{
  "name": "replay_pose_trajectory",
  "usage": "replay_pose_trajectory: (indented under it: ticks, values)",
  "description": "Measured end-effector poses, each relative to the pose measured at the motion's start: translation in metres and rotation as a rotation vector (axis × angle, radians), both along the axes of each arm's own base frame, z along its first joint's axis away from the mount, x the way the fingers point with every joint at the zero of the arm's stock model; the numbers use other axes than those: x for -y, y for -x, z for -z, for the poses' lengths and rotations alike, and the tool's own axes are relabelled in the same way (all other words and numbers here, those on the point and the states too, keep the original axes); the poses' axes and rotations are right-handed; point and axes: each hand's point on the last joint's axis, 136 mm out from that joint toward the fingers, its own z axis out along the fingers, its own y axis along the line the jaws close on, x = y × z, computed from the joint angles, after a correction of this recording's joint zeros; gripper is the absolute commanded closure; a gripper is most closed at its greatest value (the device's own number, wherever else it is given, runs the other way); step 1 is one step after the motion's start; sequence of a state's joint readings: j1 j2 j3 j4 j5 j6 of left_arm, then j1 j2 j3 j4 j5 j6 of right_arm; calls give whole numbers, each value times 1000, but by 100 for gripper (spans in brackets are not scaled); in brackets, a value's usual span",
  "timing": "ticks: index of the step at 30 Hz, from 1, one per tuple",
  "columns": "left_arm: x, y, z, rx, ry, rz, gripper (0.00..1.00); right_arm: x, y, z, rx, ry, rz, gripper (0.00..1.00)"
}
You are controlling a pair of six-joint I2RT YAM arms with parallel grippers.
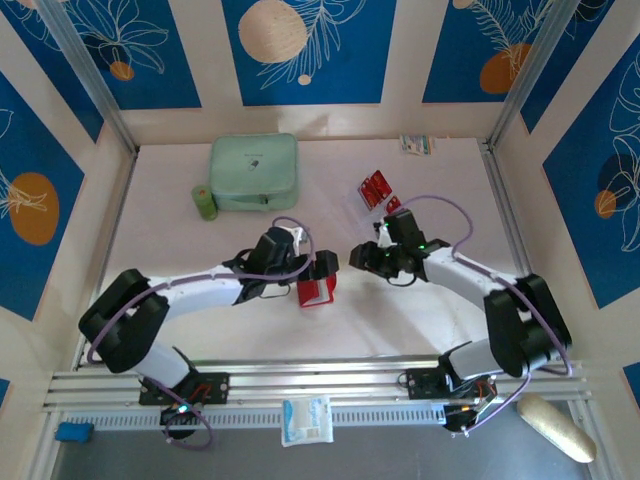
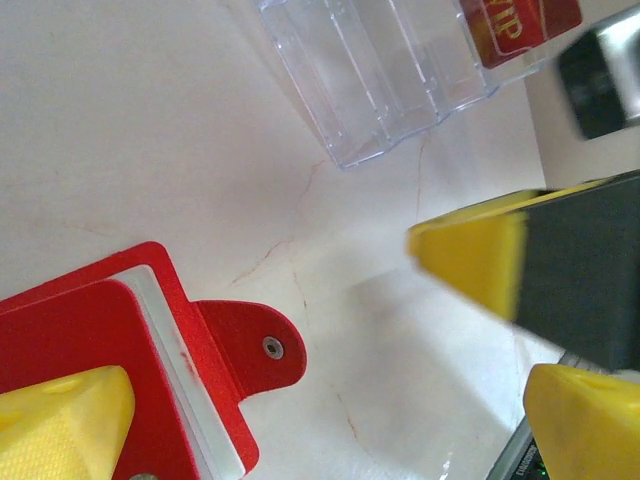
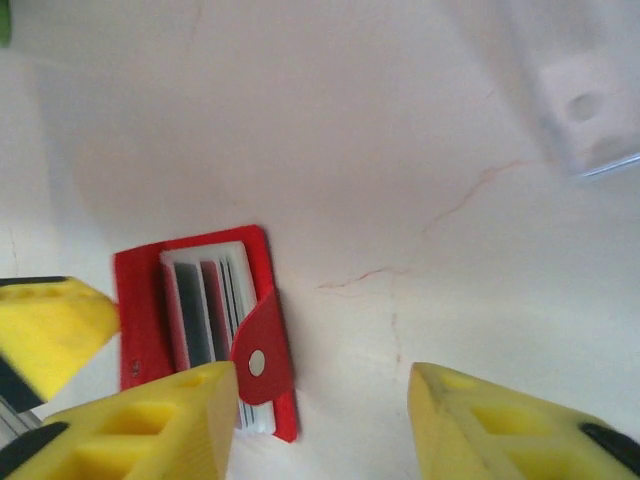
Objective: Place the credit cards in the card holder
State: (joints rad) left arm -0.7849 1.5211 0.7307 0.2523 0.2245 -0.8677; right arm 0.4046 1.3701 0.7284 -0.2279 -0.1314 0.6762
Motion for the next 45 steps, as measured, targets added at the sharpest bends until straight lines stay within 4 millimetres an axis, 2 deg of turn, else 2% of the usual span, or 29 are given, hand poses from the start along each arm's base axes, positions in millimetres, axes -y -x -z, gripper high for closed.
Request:
replay_pose_trajectory:
  ticks: [3,5,6,10,14,17,20,23,29,34,37,40,45]
  values:
    - [2,3,13,-16,-27,3,0,15,2,-13,31,17,22,35]
    - [4,5,22,-29,-45,3,0,24,4,-20,50,40,34,17]
    - [4,5,27,-35,-51,2,0,30,5,-23,63,57,42,0]
    - [7,4,35,-38,-61,-5,0,52,7,-32,113,147,94,1]
    - [8,3,35,-30,-64,-12,0,85,10,-44,134,246,241,1]
    - [9,4,36,-24,-69,-16,0,105,10,-60,186,259,337,1]
    - [9,3,36,-21,-71,-20,0,114,14,-78,282,209,382,1]
    - [9,3,36,-20,-75,-21,0,116,22,-84,342,142,389,1]
    - [11,1,31,-28,-97,-14,0,93,34,-75,323,34,288,1]
    - [15,-9,8,3,-81,-14,0,56,52,-61,280,-46,142,4]
    - [14,-18,-7,26,-55,-20,0,32,66,-52,246,-68,54,11]
    - [4,-33,-19,38,-30,-46,0,10,75,-45,211,-81,-14,19]
    - [-28,-58,-34,46,-8,-120,0,-24,87,-30,143,-63,-107,39]
